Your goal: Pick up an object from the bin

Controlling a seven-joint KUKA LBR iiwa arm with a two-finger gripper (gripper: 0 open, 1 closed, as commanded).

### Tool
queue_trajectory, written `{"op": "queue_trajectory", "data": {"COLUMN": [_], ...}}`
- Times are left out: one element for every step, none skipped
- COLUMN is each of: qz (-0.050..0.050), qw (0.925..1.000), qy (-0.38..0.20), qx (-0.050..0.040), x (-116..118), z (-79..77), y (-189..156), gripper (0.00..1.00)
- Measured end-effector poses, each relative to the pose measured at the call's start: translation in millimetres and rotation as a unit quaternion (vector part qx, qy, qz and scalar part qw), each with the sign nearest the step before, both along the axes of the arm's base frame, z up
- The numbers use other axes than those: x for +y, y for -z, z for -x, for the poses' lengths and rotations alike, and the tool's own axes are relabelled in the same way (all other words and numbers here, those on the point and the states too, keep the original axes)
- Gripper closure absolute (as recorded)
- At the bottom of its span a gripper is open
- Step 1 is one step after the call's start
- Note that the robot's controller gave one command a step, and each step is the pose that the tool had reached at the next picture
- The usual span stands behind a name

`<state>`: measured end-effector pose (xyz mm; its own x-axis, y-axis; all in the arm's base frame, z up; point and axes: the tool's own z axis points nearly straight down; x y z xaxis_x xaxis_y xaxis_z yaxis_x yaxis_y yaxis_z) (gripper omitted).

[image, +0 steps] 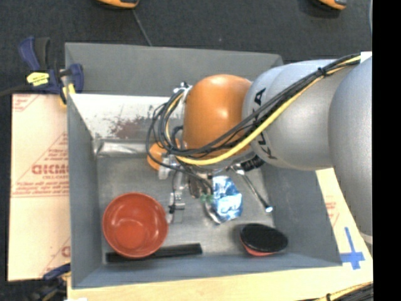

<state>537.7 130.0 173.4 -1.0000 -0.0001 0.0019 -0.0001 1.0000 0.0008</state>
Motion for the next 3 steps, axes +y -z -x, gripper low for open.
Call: {"op": "queue_trajectory", "data": {"qz": [0.001,-0.001,-0.001], "qw": [0.9959,0.9943,0.9994], "qy": [-0.090,-0.106,0.034], "qx": [-0.0003,0.0015,-0.0040], "x": [34.0,31.2,48.0], "z": [28.9,46.2,39.3], "y": [18.6,28.1,57.1], "gripper": [0.00,0.00,0.00]}}
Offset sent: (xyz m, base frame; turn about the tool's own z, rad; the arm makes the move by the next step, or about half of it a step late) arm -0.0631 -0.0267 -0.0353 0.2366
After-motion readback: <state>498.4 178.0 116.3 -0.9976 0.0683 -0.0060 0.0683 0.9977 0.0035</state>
